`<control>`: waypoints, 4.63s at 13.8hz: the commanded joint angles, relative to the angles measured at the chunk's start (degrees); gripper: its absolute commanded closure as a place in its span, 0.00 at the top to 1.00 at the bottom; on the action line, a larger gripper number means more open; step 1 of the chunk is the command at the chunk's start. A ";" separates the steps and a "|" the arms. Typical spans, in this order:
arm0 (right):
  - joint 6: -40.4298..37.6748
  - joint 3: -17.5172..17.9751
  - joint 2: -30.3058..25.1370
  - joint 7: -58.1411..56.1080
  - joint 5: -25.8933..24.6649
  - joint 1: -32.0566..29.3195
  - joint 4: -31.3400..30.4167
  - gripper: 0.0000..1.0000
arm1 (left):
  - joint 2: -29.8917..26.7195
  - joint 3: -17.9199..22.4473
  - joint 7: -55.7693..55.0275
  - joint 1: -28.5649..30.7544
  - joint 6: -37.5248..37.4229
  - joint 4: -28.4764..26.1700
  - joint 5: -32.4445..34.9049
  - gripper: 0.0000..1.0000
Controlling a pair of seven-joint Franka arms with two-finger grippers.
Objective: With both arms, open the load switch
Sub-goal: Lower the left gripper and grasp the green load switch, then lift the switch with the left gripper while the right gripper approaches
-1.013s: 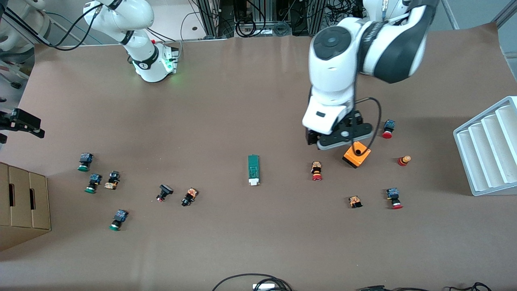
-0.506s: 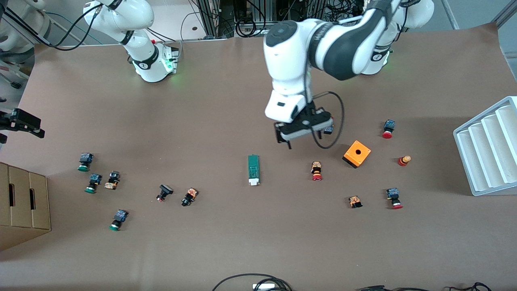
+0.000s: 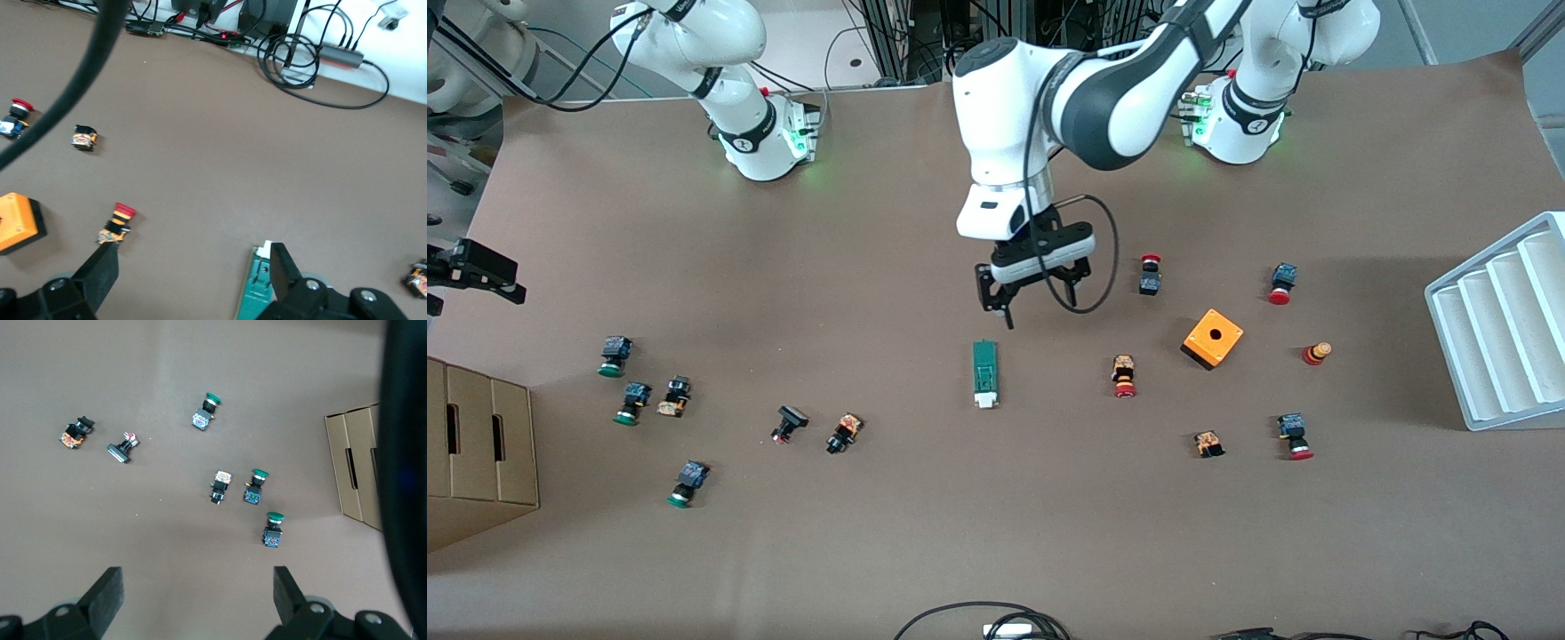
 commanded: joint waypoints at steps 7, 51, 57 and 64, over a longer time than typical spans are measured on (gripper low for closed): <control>0.42 -0.18 0.50 -0.07 0.70 0.24 -0.12 1.00 | 5.99 0.32 -20.01 -6.04 2.96 0.34 16.68 1.00; -0.55 1.67 17.63 51.92 2.89 19.92 5.59 1.00 | 34.64 -4.25 -57.99 -13.07 -11.17 2.10 65.11 1.00; 0.50 1.76 25.19 75.30 5.71 26.86 11.21 1.00 | 35.52 -4.25 -58.34 -13.25 -11.27 2.19 65.20 1.00; 6.03 2.63 31.52 93.33 7.46 32.85 14.91 1.00 | 37.46 -4.25 -58.43 -13.25 -11.27 4.12 65.28 1.00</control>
